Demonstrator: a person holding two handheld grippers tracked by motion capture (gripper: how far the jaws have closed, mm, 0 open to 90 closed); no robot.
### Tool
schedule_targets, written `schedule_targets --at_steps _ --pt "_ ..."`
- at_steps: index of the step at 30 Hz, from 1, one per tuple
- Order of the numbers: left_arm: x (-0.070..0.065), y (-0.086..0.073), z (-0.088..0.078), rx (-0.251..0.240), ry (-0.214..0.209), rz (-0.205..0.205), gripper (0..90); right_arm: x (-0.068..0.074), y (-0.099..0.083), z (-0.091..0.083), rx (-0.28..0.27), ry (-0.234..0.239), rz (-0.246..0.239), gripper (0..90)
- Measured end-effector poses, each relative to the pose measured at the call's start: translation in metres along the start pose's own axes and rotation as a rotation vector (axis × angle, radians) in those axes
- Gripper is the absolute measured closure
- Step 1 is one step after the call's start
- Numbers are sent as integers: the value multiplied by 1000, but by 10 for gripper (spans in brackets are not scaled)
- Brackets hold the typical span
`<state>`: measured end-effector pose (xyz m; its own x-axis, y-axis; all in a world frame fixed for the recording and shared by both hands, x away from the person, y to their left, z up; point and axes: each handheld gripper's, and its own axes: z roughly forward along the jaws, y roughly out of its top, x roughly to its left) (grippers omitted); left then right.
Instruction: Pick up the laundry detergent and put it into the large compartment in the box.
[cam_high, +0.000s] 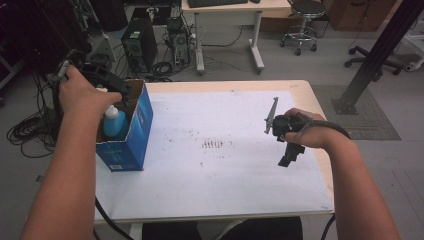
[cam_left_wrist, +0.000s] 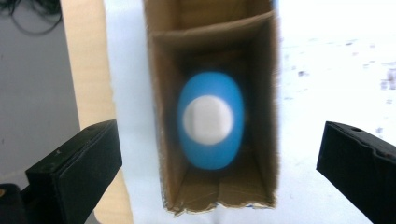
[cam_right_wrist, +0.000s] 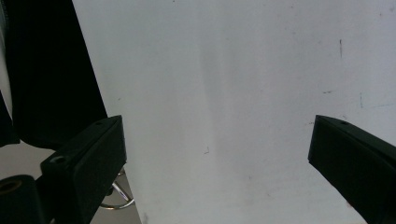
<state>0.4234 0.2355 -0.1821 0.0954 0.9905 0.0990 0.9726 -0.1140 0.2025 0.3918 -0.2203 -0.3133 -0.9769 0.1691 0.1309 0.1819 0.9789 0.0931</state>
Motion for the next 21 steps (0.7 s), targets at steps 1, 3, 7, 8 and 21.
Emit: schedule_targets --at_steps 1,3,7,8,21 --pt "-4 1 -4 -8 -18 34 2 1 0 0 5 2 7 40" --pt "-11 2 -10 -35 -46 87 2 0 0 -1 -2 -1 5 40" --pt "-27 3 -20 -71 -81 156 2 0 -1 -2 -5 -2 1 40" --pt "-31 3 -22 -76 -94 167 2 1 -1 -3 2 0 9 40" --pt "-78 5 -46 -143 -206 434 2 -1 -2 -3 -6 -3 3 40"
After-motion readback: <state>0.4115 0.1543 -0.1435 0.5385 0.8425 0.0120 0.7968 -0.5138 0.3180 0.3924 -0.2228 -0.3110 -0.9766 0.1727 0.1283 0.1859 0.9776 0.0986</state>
